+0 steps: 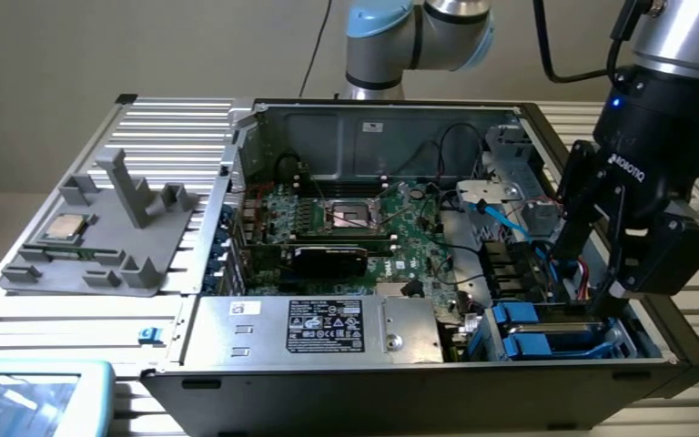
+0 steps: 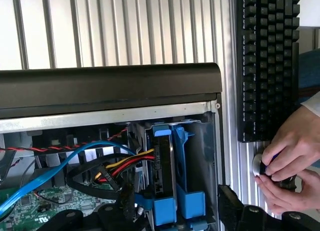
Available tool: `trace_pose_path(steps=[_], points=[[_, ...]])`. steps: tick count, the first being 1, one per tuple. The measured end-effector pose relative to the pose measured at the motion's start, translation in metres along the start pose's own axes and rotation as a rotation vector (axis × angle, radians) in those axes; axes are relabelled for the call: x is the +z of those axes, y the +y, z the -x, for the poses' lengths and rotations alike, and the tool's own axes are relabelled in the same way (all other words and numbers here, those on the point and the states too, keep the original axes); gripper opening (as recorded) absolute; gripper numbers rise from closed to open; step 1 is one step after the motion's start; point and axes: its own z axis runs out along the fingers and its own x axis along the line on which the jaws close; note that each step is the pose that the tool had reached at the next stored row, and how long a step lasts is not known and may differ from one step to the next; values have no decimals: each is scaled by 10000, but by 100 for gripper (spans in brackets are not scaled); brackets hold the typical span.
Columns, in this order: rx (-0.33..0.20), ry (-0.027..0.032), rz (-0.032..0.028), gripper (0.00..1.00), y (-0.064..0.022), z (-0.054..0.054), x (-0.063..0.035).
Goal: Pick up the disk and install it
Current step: 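Insert the second disk wire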
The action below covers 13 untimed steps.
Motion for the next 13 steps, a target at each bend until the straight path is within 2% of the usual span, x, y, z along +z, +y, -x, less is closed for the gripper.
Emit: trace_pose_path(steps=[6, 7, 10, 12, 13], points=[[0, 1, 0, 74, -1, -4, 3], [0, 1, 0, 66, -1, -4, 3], [0, 7, 0, 66, -1, -5, 3], [-4, 71, -7, 66, -2, -6, 3], [-6, 141, -13, 66, -2, -6, 2]])
